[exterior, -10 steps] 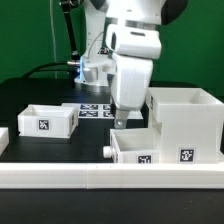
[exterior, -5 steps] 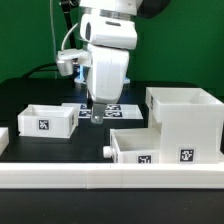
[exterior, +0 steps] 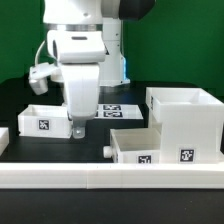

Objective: Assemble drawer

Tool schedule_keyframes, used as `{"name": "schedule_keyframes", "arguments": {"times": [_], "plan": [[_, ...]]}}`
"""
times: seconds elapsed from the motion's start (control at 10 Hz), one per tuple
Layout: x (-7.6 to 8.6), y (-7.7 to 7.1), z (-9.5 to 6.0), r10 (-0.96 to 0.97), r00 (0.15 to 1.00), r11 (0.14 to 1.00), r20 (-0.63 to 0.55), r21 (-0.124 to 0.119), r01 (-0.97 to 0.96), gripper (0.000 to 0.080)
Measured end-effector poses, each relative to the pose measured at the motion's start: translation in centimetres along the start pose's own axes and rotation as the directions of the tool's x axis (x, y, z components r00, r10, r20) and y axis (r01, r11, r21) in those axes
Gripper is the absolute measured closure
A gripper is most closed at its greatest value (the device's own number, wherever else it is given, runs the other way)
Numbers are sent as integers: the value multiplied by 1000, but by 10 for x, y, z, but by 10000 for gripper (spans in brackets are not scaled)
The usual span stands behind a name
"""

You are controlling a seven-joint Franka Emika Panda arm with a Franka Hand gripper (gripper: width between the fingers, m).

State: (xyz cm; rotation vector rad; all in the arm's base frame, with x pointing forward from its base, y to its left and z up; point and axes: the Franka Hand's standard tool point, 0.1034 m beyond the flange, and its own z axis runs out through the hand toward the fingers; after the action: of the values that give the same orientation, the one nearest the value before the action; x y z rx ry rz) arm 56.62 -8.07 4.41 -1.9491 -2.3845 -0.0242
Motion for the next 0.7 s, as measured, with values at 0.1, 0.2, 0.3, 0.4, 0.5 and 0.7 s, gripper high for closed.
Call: {"name": "schedule_keyframes", "arguments": {"times": [0.1, 0.2, 0.3, 0.4, 0.5, 0.7], "plan": [[0, 0, 7, 4, 1000, 1000, -29, 14, -3, 151], [10, 2, 16, 5, 999, 1000, -43, 22, -4, 151], [21, 3, 22, 5, 999, 1000, -50, 31, -4, 151], [28, 4, 27, 7, 999, 999, -51, 39, -5, 151], [33, 5, 28, 14, 999, 999, -50, 42, -12, 151], [43, 7, 28, 54, 997, 998, -48, 45, -52, 151]]}}
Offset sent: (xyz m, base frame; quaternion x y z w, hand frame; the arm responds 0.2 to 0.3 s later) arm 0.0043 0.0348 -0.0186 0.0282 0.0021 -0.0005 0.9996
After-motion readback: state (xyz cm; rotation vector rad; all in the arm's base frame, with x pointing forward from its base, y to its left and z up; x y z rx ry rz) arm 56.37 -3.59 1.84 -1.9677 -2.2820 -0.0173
